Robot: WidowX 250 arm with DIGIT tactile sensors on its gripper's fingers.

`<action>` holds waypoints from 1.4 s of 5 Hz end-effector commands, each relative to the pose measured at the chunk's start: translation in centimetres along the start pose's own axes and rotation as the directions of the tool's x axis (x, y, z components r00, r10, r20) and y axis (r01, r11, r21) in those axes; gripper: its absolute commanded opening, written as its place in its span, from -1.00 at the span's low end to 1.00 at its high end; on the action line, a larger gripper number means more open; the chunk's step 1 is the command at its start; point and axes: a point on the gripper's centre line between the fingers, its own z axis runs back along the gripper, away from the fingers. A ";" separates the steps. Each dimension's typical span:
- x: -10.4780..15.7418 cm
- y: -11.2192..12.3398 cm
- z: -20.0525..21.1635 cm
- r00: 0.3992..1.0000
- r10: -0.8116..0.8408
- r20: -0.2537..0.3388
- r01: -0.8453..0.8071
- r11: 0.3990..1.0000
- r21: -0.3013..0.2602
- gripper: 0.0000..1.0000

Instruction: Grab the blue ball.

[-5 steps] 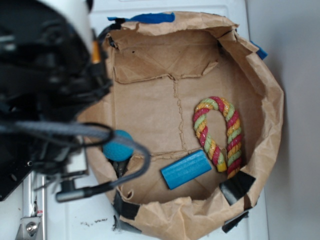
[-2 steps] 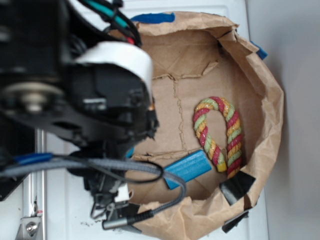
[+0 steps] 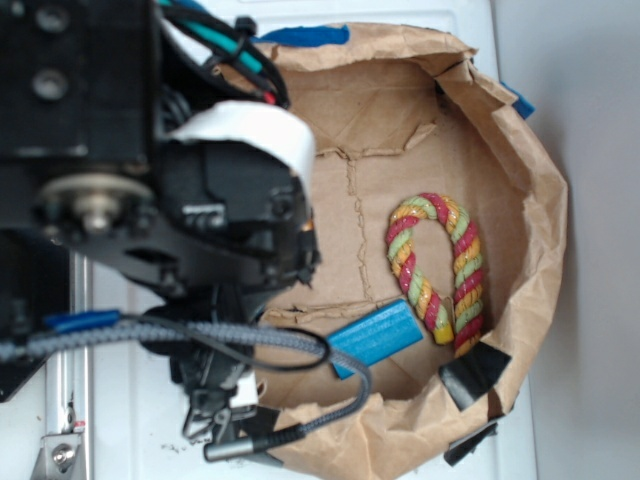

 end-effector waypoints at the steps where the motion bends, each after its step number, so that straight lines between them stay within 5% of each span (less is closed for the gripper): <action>1: -0.5 0.5 -0.7 0.999 -0.021 -0.048 0.021 1.000 0.011 1.00; 2: -0.1 0.5 -2.2 0.997 0.040 -0.064 -0.036 0.997 0.068 1.00; 3: 0.3 0.8 -2.5 0.995 0.090 -0.052 -0.088 0.995 0.041 1.00; 5: 1.7 2.1 -0.4 0.980 0.191 0.062 -0.183 0.977 -0.110 1.00; 6: 3.1 2.4 -0.2 0.978 0.202 0.050 -0.195 0.974 -0.117 1.00; 7: 5.0 2.1 -2.0 0.976 0.214 0.048 -0.211 0.976 -0.053 1.00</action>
